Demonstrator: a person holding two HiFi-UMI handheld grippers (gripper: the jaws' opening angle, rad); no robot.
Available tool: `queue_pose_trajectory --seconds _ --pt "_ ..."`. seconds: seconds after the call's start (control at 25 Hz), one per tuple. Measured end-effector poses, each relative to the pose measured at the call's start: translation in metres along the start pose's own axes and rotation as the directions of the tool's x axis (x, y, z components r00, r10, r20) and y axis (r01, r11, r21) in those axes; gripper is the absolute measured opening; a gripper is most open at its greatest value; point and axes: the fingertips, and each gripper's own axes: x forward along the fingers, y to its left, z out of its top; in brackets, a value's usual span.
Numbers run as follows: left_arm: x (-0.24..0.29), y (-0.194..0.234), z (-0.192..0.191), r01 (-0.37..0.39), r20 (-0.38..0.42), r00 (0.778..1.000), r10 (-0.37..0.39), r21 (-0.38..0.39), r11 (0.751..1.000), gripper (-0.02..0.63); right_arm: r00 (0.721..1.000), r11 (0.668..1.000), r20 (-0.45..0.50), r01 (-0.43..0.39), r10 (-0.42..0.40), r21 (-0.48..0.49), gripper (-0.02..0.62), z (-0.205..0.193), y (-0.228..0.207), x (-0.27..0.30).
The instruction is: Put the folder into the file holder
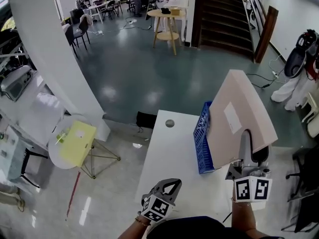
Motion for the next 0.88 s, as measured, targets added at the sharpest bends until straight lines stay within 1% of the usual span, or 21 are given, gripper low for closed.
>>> queue_pose_trajectory --seconds 0.12,0.2,0.32,0.48,0.88 --pt "-0.007 0.0 -0.003 -0.02 -0.004 1.0 0.02 -0.006 1.0 -0.002 0.999 0.999 0.045 -0.006 0.008 -0.05 0.27 -0.012 0.01 -0.004" --pt "-0.01 -0.003 -0.004 -0.025 -0.006 1.0 0.025 -0.002 1.0 -0.002 0.998 0.998 0.056 -0.008 0.011 -0.056 0.27 -0.02 0.012 -0.007" --pt "-0.015 -0.007 -0.007 -0.028 -0.016 0.999 0.028 0.004 1.0 -0.002 0.999 0.999 0.048 -0.002 0.004 -0.038 0.27 -0.033 0.012 -0.011" --pt "-0.022 -0.008 -0.012 -0.035 -0.032 0.999 0.035 0.01 0.999 -0.002 0.999 0.999 0.038 0.003 -0.002 -0.043 0.272 -0.044 0.014 -0.012" --pt "-0.028 -0.005 -0.013 -0.069 -0.042 0.997 0.069 0.015 0.998 -0.002 1.0 1.0 -0.018 0.013 -0.014 -0.024 0.273 -0.081 0.007 -0.012"
